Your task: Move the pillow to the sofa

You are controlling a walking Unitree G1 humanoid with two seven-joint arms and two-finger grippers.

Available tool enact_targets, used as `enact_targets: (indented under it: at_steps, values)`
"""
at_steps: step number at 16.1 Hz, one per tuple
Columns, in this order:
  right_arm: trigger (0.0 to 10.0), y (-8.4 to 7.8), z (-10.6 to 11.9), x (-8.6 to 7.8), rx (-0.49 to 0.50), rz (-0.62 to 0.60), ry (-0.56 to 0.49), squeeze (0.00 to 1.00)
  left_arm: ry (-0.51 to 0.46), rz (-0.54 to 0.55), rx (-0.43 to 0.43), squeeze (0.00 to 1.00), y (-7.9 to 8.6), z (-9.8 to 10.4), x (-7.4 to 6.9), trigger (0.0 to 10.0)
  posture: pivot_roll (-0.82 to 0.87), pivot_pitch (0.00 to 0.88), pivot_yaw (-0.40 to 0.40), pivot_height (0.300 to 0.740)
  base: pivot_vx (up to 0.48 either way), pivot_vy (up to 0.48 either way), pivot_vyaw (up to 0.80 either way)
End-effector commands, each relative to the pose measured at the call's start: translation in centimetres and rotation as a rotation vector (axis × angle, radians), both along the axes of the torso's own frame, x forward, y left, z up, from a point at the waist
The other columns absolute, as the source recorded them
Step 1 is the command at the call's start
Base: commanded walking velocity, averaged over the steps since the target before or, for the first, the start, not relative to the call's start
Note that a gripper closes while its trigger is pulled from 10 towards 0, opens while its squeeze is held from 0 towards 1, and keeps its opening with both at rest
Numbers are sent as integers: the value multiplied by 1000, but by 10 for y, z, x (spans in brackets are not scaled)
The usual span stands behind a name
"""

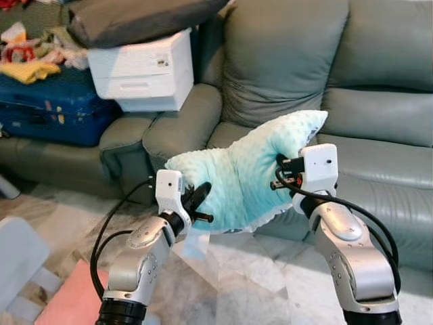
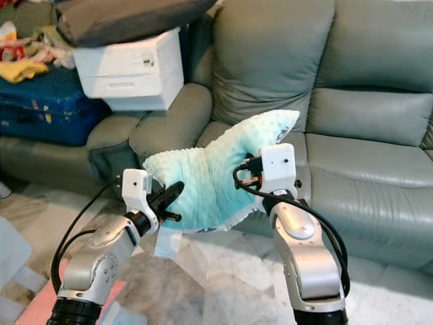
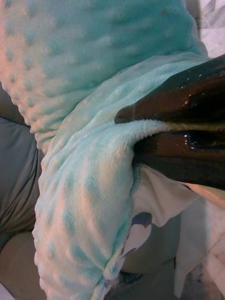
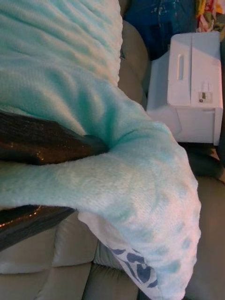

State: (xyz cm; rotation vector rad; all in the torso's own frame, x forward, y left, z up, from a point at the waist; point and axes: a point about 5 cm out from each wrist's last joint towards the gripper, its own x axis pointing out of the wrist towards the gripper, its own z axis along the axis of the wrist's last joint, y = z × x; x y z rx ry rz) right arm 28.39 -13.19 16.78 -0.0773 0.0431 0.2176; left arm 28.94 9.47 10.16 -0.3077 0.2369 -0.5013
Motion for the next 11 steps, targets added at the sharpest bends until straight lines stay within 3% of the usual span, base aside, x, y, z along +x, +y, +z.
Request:
enact_targets:
  at_steps: [1,11]
  values:
    - [10000,5,8,-1,3,19,-33,0,-22,-14,3,0,-1,6,2,10000,-167,0,66,740,0,-319,0]
    - [10000,5,7,1,-7,17,-33,0,-22,-18,3,0,-1,7,3,10000,-165,0,69,740,0,-468,0]
